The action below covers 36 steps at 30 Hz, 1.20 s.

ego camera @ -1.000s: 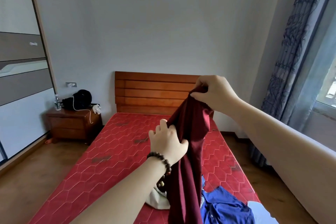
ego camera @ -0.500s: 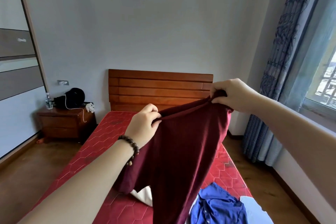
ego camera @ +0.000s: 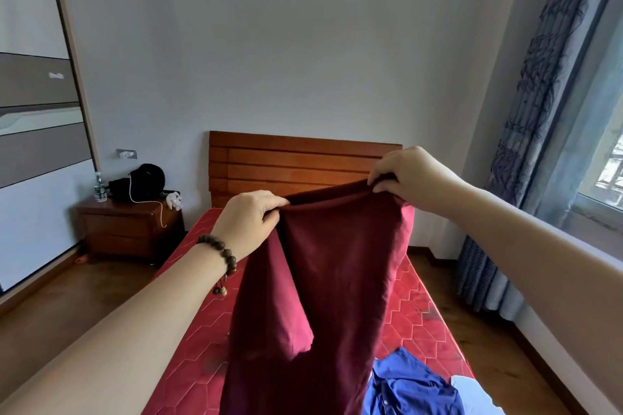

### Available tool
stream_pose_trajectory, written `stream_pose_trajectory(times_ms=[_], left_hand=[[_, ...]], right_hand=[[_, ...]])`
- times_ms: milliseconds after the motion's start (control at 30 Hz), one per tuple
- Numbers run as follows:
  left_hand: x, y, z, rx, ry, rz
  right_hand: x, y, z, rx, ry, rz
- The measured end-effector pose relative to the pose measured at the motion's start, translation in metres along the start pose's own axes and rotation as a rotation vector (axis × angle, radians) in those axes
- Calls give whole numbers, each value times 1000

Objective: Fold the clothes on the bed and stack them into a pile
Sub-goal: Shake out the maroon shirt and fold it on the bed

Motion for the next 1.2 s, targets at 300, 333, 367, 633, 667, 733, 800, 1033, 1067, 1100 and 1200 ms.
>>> stream_pose_trajectory(times_ms=[300,333,367,633,667,733,800,1033,1067,1100,1200], left_hand=[[35,7,28,13,-97,24],[37,8,30,9,-100,16],[38,10,32,9,-102,13],[43,41,69,66,-151,82],[42,48,76,77,-152,87],[41,63,92,107,-181,100],[43,79,110,149,-229,123],[35,118,157,316,-321,154],[33,119,162,339,-326,149],[31,118,167,358,-333,139],[33,101,175,356,-381,91]], right_hand=[[12,35,-10,-138,159,-62],[15,38,-10,-121,152,-45],[18,45,-9,-49,137,1],[41,28,-9,-96,85,-1],[46,28,-8,-94,76,4],[52,27,-6,-76,71,15],[55,25,-4,-68,81,12],[58,9,20,-109,110,28],[57,5,24,-128,115,28],[56,1,29,-145,131,24],[52,-15,48,-183,169,20]])
Point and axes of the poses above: each hand's wrist, its own z-axis away from the middle knuckle, its own y-axis out of the palm, x = y × z, the point moved 7 cm from there along -z, towards the middle knuckle, and after that the axes turned 7 degrees about z, right-handed, at the moved point
